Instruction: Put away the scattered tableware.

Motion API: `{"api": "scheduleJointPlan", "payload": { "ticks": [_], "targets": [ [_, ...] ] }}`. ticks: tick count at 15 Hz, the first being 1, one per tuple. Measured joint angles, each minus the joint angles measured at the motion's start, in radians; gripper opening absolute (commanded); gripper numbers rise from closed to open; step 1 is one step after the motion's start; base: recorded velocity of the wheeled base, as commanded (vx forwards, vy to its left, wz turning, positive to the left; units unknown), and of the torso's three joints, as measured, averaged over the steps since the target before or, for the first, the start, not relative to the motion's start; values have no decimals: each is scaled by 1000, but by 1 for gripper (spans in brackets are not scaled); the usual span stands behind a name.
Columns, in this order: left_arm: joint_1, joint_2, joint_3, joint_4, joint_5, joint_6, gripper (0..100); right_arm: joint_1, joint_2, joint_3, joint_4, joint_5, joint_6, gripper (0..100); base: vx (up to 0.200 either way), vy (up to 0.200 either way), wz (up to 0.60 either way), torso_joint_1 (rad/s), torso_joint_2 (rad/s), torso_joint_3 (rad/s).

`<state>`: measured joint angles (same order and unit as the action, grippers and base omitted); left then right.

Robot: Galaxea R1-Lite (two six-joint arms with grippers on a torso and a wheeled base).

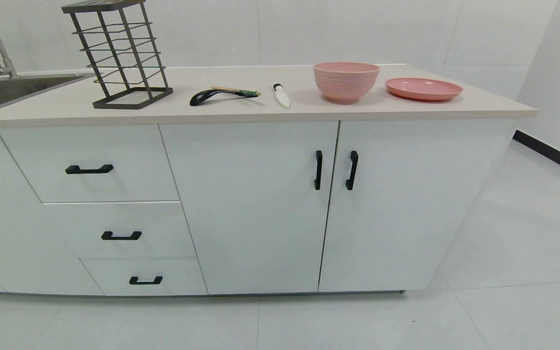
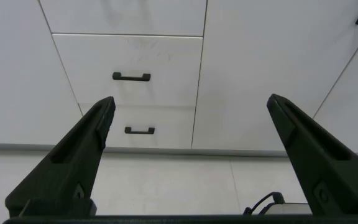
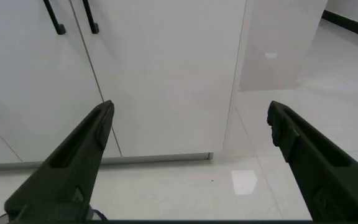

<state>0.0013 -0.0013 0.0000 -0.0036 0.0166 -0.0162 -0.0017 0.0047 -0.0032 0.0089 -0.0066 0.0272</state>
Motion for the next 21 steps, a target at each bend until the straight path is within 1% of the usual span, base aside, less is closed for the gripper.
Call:
{"api": "scheduleJointPlan", "payload": {
  "ticks": [2,3,4,5,7,9,11,13,15,18,21],
  "targets": [
    [0,0,0,0,0,0,100,0,0,1,-21,1,0,100,0,0,0,0,0,0],
    [0,0,0,0,0,0,100,0,0,1,-65,1,-4,100,0,0,0,0,0,0],
    [0,0,0,0,0,0,100,0,0,2,-143,6,-23,100,0,0,0,0,0,0],
    [0,0,0,0,0,0,100,0,0,2,-167,24,-37,100,0,0,0,0,0,0],
    [0,0,0,0,0,0,100,-2,2,-15,-129,90,-40,100,0,0,0,0,0,0],
    [0,0,0,0,0,0,100,-6,37,-90,-47,131,-42,100,0,0,0,0,0,0],
    [0,0,0,-1,0,0,100,-4,120,-174,3,169,-44,100,0,0,0,0,0,0],
    [0,0,0,-1,0,0,100,0,212,-225,12,209,-47,100,0,0,0,0,0,0],
    [0,0,0,0,0,1,100,24,344,-265,-24,264,-50,100,0,0,0,0,0,0],
    [0,0,0,-1,0,1,100,75,503,-295,-108,297,-70,100,0,0,0,0,0,0],
    [0,0,0,-1,0,4,100,109,622,-325,-144,354,-77,100,0,0,0,0,0,0]
  ]
}}
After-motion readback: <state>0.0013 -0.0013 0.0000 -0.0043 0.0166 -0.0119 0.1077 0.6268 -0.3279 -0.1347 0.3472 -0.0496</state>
